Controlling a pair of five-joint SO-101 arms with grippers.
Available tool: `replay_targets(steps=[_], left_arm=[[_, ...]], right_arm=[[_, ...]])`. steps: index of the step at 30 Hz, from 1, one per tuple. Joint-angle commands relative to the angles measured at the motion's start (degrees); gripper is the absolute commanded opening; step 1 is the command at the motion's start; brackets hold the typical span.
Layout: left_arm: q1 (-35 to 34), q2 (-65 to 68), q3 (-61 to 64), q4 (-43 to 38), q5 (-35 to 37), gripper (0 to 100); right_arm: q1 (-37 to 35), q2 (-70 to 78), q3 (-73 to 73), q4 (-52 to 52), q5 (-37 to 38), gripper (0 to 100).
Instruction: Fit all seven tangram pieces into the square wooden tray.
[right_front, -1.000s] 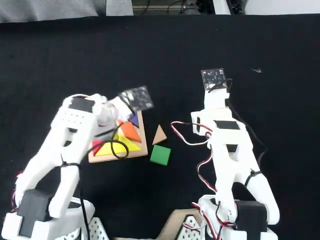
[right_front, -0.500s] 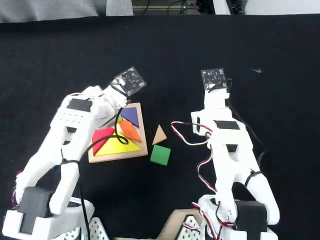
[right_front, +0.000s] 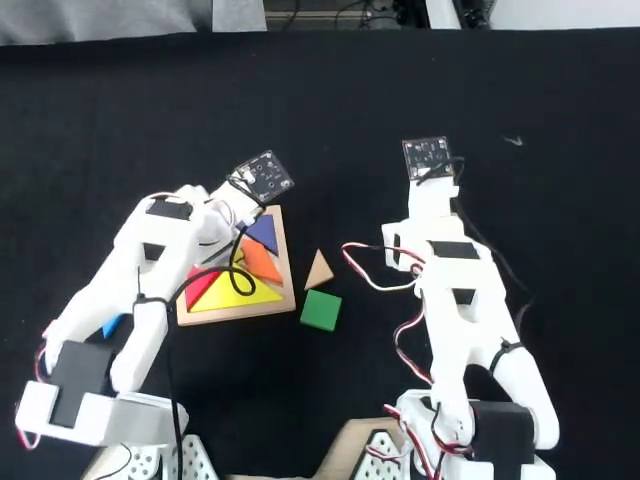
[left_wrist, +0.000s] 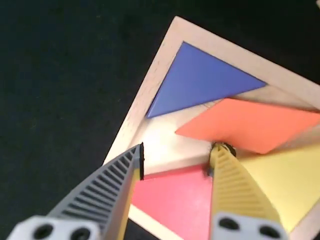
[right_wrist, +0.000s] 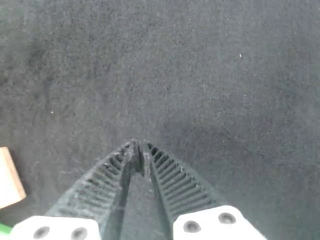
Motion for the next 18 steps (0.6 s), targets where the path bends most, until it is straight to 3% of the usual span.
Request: replay_targets(steps=[1,18], left_arm=[[0.13,1.41,-1.01,-2.11,-0.53,22],[7.96,1.67,-2.59,-1.58,2.02,22]], right_arm=[[0.44,-2.59,-0.57,-0.97,0.18,1.1],[0.44,-2.59,-0.57,-0.97,0.26,1.1]])
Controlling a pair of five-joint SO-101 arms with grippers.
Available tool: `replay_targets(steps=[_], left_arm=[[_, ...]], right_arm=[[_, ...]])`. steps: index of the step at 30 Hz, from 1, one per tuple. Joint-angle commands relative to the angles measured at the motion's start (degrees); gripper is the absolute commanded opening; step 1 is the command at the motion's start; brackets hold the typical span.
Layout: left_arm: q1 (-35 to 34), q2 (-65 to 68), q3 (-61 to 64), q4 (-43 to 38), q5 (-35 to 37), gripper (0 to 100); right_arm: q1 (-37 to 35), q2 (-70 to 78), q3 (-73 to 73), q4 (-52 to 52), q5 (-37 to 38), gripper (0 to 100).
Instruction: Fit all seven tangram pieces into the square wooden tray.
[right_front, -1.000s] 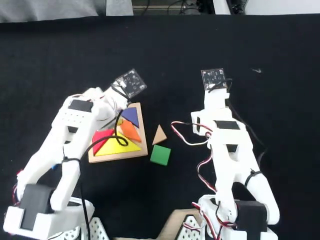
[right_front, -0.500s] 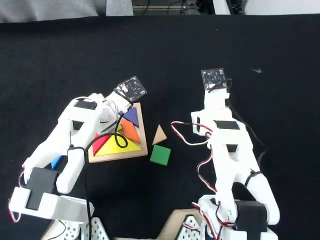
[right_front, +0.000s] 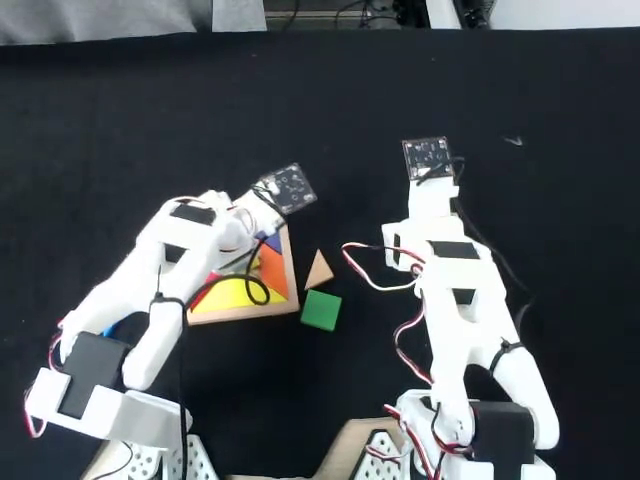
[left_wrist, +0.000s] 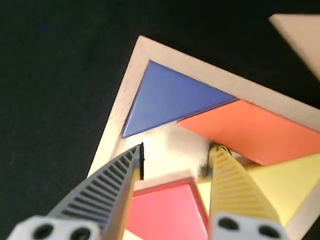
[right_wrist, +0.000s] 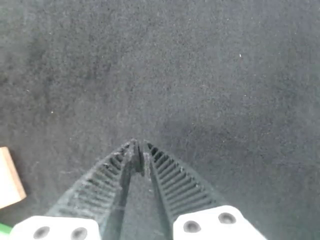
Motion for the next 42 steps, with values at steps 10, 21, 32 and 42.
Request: replay_targets(steps=[10,21,32,42], left_arm=[[-1.89,-15.12,-6.37,12.75,2.64,22],[-13.85,-48.70,-6.81,29.19,15.47,22],[-33.45,-53.19,12.00,28.48,29.89,22],[-36.97,-53.27,24.22,23.38,36.57,22]], right_arm=[[0.44,-2.59,-0.57,-0.97,0.26,1.1],[0.44,-2.59,-0.57,-0.97,0.53,1.1],[0.44,-2.59,-0.66,-0.97,0.62,1.1],[0.44,-2.59,-0.66,-0.70,0.70,1.1]])
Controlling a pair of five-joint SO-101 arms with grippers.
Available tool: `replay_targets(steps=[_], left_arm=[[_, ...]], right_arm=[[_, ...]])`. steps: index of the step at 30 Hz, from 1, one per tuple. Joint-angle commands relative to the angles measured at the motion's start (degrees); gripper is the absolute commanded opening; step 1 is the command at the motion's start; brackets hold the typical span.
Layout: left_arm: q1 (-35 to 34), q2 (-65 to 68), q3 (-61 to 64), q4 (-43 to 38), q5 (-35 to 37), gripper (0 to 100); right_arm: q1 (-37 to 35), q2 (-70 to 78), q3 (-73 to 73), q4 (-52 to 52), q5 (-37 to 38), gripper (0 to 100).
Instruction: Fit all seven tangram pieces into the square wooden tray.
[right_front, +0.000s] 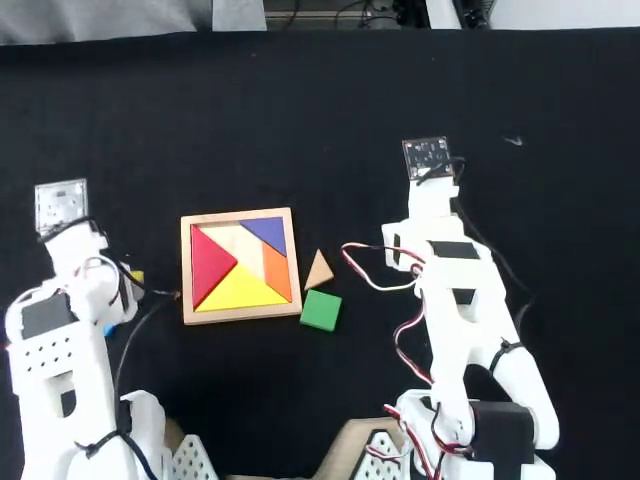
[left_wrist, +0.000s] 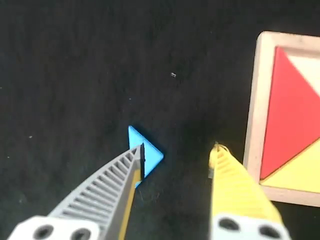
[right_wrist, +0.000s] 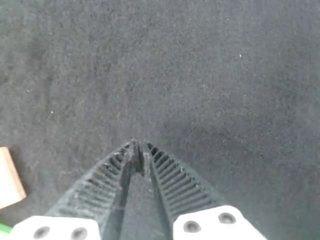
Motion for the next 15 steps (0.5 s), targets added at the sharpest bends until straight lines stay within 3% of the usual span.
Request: replay_targets(steps=[1,7,15], left_arm=[[-0.57,-0.70,-4.00,5.98,-2.64,22],[-0.57,-0.09,-13.67,17.58,-4.04,23],[-1.10,19.96,-18.68,12.84,-2.02,23]], right_arm=[[0.35,-2.51,-0.57,-0.79,0.70,1.1],[0.35,-0.31,-1.01,-0.97,0.70,1.1],[-3.08,6.81,-3.30,-0.88,5.19,1.1]])
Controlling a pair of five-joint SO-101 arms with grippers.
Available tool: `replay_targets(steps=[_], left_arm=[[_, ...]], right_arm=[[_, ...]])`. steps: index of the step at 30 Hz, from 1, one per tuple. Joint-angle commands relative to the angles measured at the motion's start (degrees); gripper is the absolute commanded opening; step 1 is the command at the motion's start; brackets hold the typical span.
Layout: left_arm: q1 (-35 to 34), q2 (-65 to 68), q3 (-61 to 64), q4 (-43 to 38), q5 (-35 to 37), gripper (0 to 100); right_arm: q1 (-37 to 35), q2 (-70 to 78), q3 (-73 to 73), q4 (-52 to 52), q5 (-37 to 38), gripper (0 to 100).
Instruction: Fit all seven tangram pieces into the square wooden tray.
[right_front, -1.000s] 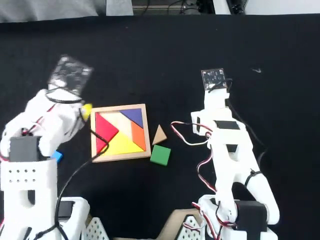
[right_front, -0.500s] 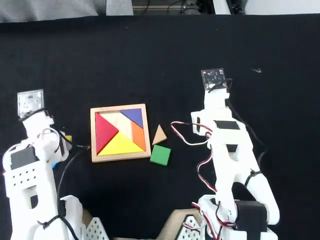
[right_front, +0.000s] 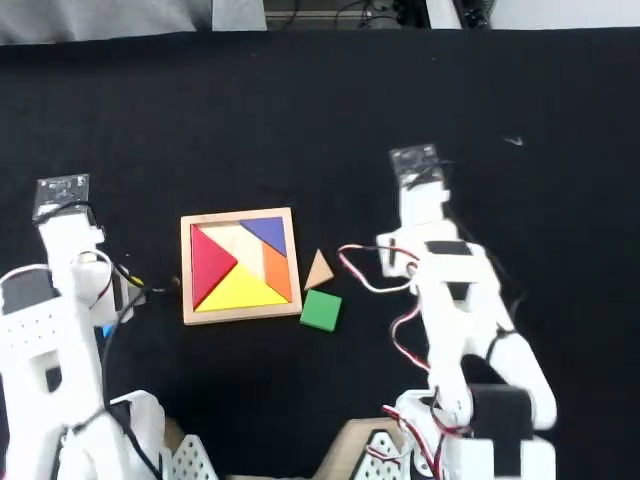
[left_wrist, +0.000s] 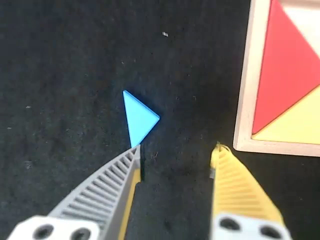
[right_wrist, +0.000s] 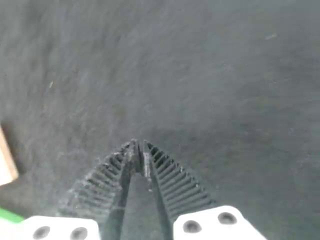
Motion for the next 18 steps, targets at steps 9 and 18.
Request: replay_targets(steps=[9,18], left_arm=[[-5.58,25.23,-14.99,0.62,0.79,32],[-10.51,24.26,-3.30,-13.27,1.85,31]], right_arm=[[-1.41,0.40,-3.56,-0.79,1.23,1.1],[-1.49,0.75,-3.47,-0.88,1.32,1.1]])
